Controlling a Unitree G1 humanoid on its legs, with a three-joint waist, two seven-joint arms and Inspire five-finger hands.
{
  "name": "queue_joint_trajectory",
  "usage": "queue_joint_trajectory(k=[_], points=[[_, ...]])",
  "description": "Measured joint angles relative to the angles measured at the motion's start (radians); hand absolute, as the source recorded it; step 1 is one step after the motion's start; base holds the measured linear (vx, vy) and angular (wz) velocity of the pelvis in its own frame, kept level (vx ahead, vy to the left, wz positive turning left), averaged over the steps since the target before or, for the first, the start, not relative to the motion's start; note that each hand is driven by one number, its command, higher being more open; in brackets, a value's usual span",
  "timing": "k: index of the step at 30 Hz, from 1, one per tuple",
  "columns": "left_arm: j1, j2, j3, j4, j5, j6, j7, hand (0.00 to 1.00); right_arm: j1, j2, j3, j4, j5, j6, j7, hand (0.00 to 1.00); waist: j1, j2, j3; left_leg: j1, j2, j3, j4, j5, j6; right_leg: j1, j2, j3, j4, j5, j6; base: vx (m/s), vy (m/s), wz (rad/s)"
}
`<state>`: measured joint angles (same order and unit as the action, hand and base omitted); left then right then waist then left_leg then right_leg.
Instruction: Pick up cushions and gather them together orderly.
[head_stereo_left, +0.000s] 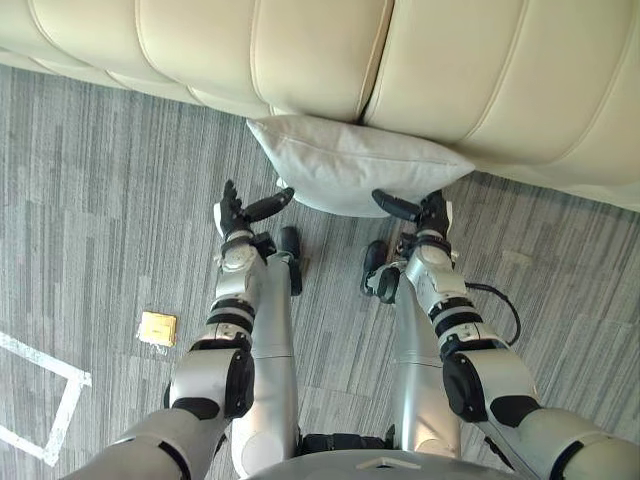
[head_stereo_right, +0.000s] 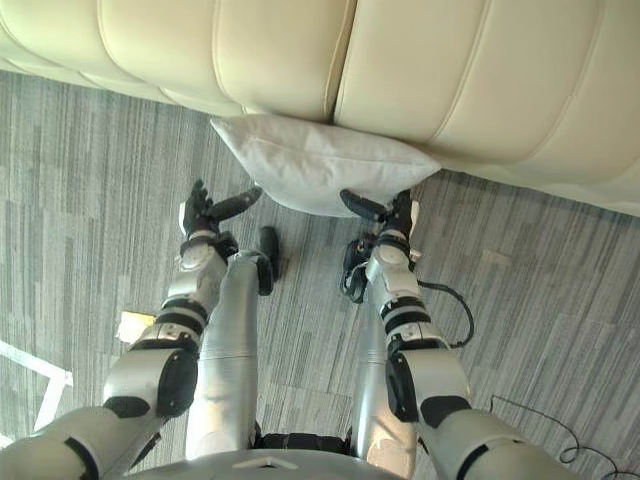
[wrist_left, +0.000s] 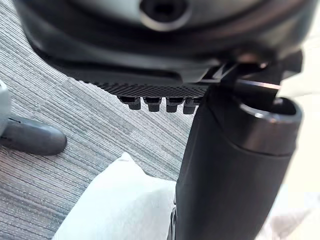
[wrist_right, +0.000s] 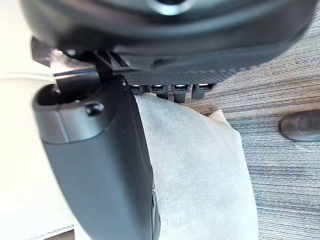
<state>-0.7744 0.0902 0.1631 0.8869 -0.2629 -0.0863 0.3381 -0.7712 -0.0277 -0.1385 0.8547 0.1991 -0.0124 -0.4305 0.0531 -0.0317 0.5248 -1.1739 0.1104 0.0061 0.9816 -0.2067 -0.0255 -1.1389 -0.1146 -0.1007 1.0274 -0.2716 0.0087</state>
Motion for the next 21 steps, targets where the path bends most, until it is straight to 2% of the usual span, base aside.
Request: queue_joint_trajectory(k=[5,8,13,17,21], points=[[-0.111,0.0,-0.084,-0.001,0.004,0.0,0.047,0.0,-0.063,-0.001,-0.021,-0.023,0.002,-0.001,-0.032,0.0,-0.012,-0.001,0.001,-0.064,-0.008,-0.007,-0.003,0.022,-0.002,-0.066,-0.006,-0.005,0.01,0.012,-0.005,-0.01,-0.005,0.07],[-0.119,0.0,-0.146,-0.042,0.022,0.0,0.068,0.0,-0.066,0.009,-0.02,-0.042,0.006,-0.001,-0.057,0.0,-0.019,-0.001,0.001,-0.066,-0.014,-0.017,-0.023,0.039,-0.01,-0.068,-0.012,-0.015,0.005,0.014,-0.008,0.0,-0.011,0.12],[-0.114,0.001,-0.182,-0.06,0.024,0.004,0.089,0.0,-0.054,0.024,0.017,-0.072,0.039,-0.001,-0.076,0.0,-0.024,-0.001,0.001,-0.066,-0.013,-0.029,-0.043,0.059,-0.021,-0.069,-0.01,-0.029,-0.003,0.022,-0.019,0.0,-0.016,0.05],[-0.074,0.003,-0.199,-0.133,0.024,0.014,0.106,0.0,0.024,0.032,0.059,-0.183,0.038,-0.002,-0.081,0.0,-0.027,-0.002,0.001,-0.034,-0.008,-0.031,-0.055,0.063,-0.026,-0.039,-0.004,-0.032,-0.013,0.026,-0.025,0.01,0.001,-0.02],[0.032,0.003,-0.243,-0.267,0.038,0.013,0.114,0.0,0.151,0.044,0.09,-0.316,0.038,-0.022,-0.084,0.0,-0.029,-0.003,-0.001,0.089,-0.002,-0.028,-0.118,0.07,-0.032,0.083,0.007,-0.038,-0.082,0.039,-0.028,0.02,-0.013,-0.07]])
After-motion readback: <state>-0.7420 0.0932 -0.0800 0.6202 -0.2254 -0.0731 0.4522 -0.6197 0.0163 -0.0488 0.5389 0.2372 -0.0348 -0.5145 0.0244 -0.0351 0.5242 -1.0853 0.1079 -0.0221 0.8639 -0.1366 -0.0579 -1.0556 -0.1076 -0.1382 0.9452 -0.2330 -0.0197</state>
